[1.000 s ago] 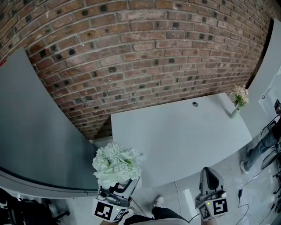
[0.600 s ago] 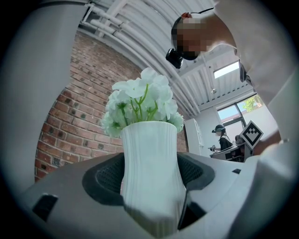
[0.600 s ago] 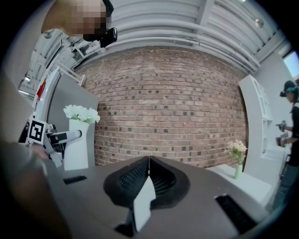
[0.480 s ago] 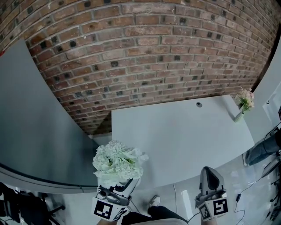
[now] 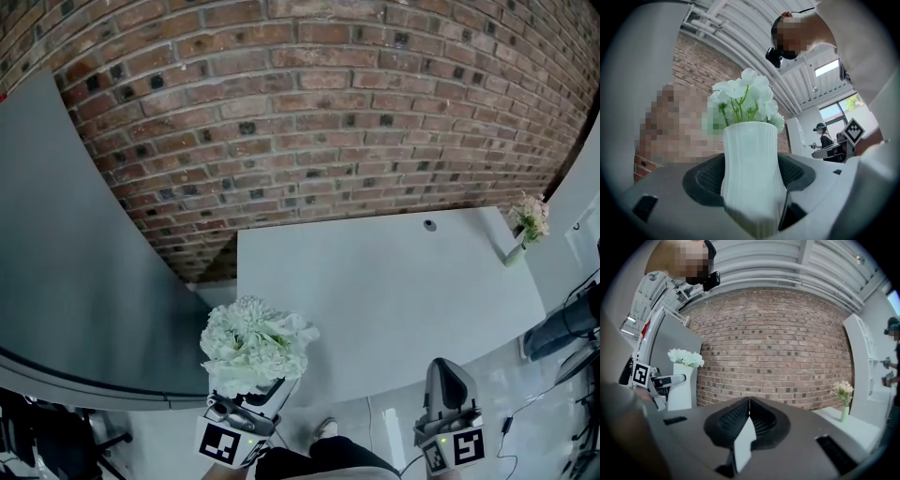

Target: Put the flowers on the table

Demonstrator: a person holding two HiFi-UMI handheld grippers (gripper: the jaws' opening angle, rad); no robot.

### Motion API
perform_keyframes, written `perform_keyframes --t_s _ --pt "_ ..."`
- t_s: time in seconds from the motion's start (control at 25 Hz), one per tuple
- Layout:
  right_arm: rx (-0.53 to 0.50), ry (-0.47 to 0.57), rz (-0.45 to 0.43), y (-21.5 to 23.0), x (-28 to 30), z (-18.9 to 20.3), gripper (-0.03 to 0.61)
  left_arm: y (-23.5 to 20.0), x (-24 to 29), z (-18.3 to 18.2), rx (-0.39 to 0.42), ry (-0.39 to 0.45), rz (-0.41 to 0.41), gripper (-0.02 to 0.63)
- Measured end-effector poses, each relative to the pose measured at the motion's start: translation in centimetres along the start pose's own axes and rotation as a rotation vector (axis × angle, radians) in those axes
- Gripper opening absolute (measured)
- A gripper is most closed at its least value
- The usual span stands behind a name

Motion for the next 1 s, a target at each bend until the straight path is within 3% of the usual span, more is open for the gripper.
perform_keyframes --t_s 0.44,1.0 --pt "0.007 0.012 0.015 0.4 0.8 2.5 0.017 0.1 0.2 3.3 0.002 -0.022 0.009 0.352" --pt "0.001 0.01 0.001 1.1 1.6 5.8 0.017 0.0 1.4 7.3 0.021 0.016 0.031 0.353"
Point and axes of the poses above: the fingertips, and each gripper's own axes: x forward along the fingers, y to its right, z out of its underside, the point moved 7 cm from there along -x, backward along the fingers, and after that the axes turned 8 degrees about -z, right-handed, at the moved point
